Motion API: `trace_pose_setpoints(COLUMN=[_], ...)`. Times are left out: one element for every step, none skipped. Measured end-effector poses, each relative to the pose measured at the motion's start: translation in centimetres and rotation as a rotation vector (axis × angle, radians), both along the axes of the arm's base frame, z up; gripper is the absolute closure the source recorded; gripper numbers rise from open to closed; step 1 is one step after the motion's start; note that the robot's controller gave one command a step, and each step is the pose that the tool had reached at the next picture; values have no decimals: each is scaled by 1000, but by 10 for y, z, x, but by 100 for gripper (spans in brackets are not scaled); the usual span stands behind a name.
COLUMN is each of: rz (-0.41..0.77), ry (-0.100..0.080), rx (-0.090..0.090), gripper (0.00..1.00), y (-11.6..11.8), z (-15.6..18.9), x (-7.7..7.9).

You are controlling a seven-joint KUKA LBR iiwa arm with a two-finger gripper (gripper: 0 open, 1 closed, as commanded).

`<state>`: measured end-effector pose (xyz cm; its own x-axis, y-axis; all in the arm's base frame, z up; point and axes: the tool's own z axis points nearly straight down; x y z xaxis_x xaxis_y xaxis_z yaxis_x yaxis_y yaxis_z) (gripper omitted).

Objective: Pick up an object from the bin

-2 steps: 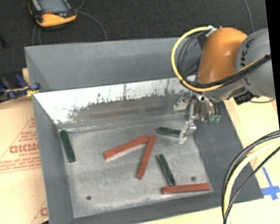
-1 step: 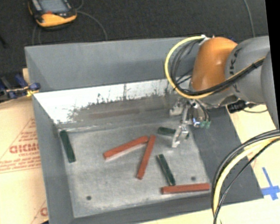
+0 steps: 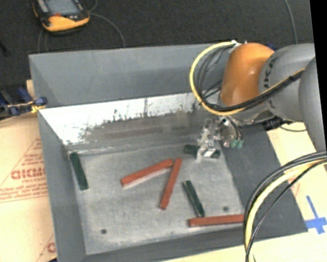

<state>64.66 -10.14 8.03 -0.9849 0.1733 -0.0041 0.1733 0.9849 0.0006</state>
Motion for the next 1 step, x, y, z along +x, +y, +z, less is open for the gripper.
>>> trace_pose_setpoints(rz=[0], ry=[-1], rx=[0], gripper=[100], y=[0], z=[0], x=[0])
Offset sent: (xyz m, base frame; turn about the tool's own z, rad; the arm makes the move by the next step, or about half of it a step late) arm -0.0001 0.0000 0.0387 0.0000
